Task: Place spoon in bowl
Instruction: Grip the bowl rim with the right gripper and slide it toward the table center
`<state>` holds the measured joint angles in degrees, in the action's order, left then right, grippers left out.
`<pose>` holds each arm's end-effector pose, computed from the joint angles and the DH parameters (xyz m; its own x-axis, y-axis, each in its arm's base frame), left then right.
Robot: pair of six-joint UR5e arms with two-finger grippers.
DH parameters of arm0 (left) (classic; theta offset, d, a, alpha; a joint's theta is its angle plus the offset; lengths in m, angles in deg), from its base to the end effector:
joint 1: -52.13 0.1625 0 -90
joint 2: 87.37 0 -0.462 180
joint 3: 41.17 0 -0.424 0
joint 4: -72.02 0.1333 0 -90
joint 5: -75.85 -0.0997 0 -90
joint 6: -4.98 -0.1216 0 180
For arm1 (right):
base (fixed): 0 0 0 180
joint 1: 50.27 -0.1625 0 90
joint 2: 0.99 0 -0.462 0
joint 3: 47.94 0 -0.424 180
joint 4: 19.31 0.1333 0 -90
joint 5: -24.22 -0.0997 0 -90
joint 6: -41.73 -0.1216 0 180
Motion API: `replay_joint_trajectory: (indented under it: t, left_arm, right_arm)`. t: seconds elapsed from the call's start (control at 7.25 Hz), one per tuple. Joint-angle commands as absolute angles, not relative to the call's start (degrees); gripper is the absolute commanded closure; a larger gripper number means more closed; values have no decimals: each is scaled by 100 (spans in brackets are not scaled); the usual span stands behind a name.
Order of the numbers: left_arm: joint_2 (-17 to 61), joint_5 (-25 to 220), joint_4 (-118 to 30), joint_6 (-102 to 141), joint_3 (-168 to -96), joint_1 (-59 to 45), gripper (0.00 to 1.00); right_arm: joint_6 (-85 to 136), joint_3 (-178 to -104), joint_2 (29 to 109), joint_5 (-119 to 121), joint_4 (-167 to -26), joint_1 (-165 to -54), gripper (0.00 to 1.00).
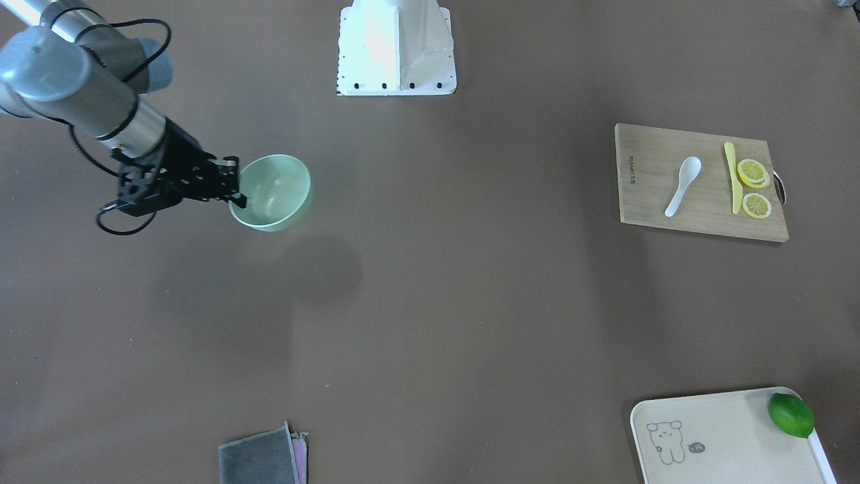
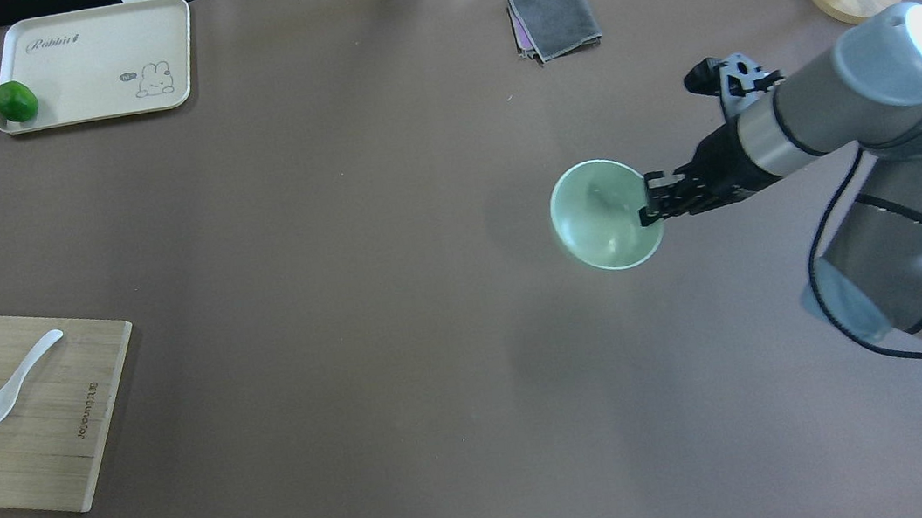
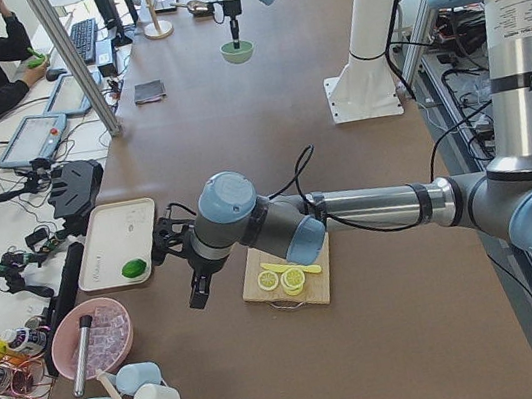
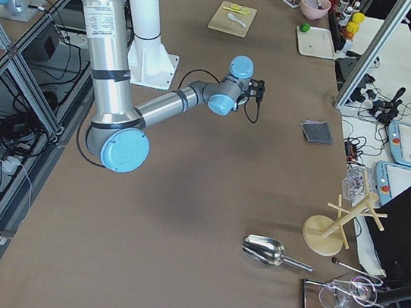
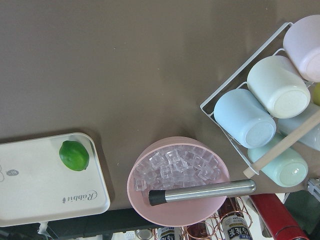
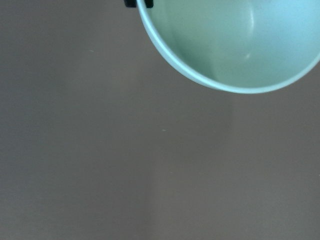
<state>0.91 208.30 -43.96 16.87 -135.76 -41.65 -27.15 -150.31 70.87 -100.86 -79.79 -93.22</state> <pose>-0.0867 -0.5357 0.6335 0.7296 0.0903 -0.6779 0.2126 0.9122 0.3504 -0.4290 -0.4860 0.3496 0.4107 -0.0206 0.9115 -0.0484 0.9978 0.0443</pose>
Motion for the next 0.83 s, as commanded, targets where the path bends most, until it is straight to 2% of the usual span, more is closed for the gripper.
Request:
replay_joint_trajectory:
  t: [0.0, 0.28, 0.41, 0.69]
  left_arm:
    - [183, 20917, -4408, 1684, -13399, -4157, 2]
    - [306, 20945, -4409, 1684, -13284, -4157, 2]
    - [333, 20945, -4409, 1693, -13275, -4157, 2]
    - [368, 20945, -4409, 1693, -13266, -4157, 2]
  right_arm:
    - [-2946, -14649, 5899, -9419, -8934, -8773, 100]
    - [-2928, -13632, 5074, -9285, -8910, -8649, 100]
    - [-2919, -13349, 4895, -9190, -8866, -8553, 100]
    - [-2919, -13224, 4762, -9074, -8866, -8403, 100]
